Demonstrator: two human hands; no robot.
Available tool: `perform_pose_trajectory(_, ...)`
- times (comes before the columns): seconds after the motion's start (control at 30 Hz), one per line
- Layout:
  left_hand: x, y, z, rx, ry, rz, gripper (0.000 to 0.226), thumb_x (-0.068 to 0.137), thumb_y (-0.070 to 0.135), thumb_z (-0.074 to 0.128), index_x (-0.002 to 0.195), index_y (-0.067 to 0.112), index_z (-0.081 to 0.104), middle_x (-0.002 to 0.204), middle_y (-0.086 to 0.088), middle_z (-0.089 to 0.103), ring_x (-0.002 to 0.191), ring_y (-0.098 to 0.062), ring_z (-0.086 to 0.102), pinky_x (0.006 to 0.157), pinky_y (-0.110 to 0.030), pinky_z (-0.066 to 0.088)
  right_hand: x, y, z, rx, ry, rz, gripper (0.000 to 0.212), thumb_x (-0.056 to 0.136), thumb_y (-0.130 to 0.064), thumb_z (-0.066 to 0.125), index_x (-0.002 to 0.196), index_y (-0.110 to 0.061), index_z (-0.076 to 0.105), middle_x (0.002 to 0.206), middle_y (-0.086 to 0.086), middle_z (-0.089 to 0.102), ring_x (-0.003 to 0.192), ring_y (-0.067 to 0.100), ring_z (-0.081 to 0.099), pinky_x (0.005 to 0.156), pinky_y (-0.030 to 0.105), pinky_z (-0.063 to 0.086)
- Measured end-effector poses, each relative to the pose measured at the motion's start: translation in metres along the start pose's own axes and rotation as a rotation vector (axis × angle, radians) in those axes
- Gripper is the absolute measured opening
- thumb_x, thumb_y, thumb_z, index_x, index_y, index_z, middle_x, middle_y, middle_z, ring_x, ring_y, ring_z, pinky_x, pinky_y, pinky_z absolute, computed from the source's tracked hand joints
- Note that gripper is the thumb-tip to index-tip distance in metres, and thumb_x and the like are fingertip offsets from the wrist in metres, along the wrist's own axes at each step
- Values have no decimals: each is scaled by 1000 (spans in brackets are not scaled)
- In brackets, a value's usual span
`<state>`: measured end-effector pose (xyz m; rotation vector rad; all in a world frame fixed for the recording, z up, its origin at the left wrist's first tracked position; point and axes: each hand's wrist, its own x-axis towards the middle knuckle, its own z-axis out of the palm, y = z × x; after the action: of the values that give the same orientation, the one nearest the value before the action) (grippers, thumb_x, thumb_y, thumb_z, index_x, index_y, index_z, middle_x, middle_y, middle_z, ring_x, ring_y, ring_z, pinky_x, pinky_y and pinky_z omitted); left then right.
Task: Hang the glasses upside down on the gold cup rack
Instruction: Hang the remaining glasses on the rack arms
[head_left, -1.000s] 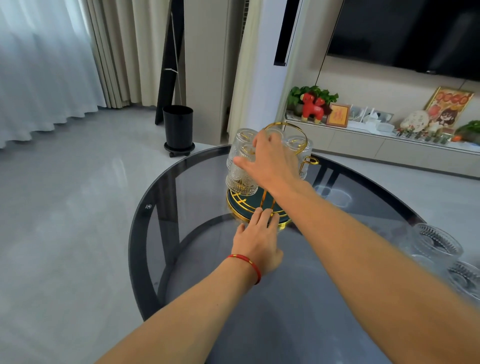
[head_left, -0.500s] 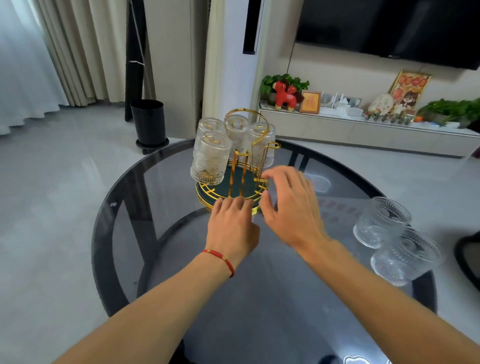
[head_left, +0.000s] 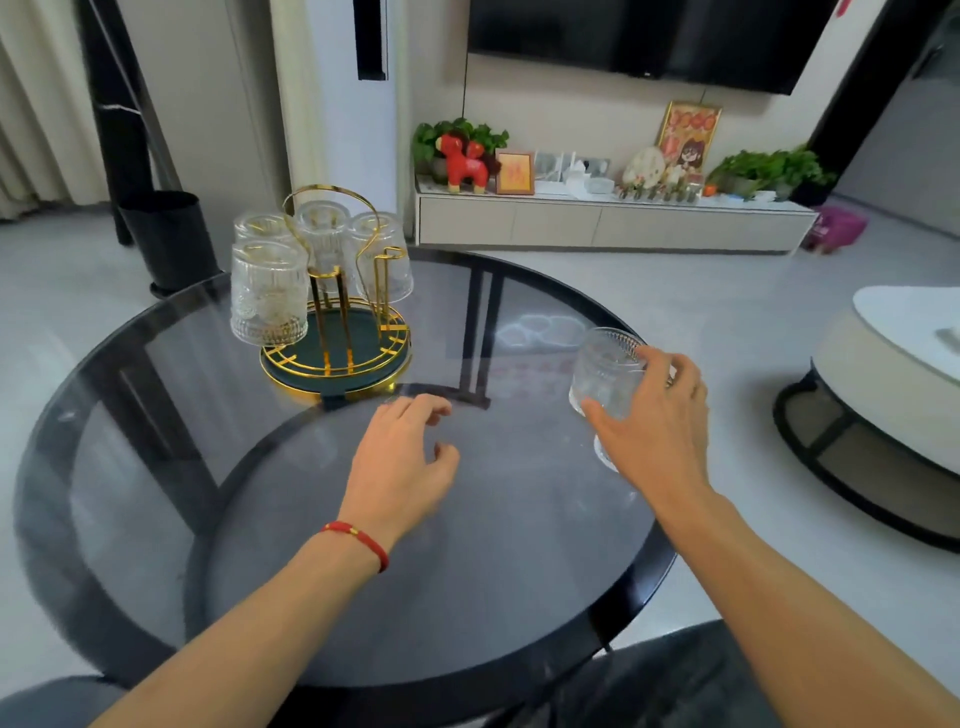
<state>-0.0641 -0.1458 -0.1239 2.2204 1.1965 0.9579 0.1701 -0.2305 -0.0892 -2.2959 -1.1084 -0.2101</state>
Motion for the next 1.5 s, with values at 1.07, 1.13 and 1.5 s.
perform_pose_trajectory(1.07,25,-11,-58,-1055,-197,-441,94,52,16,99,129,10,45,111,-13,77,103,-27,74,80,-39,63,-30,-99,29,1026,-887,145,50,102,-59,47,136,-24,60,127,2,73,111,24,74,101,50,57)
perform_pose_trajectory(1.13,27,-15,-56,-1116,-221,-443,89,62,8,94,133,7,39,109,-12,78,104,-29,74,85,-41,62,-30,-108,35,1185,-978,253,49,107,-49,45,138,-14,59,127,16,73,114,40,71,99,54,57)
perform_pose_trajectory(1.5,44,-60,-56,-152,-338,-77,79,81,64,73,147,40,37,145,19,48,132,-2,44,107,-27,37,-1,-112,43,1277,-703,250,45,74,-27,86,113,-8,77,110,9,81,108,25,76,96,37,55)
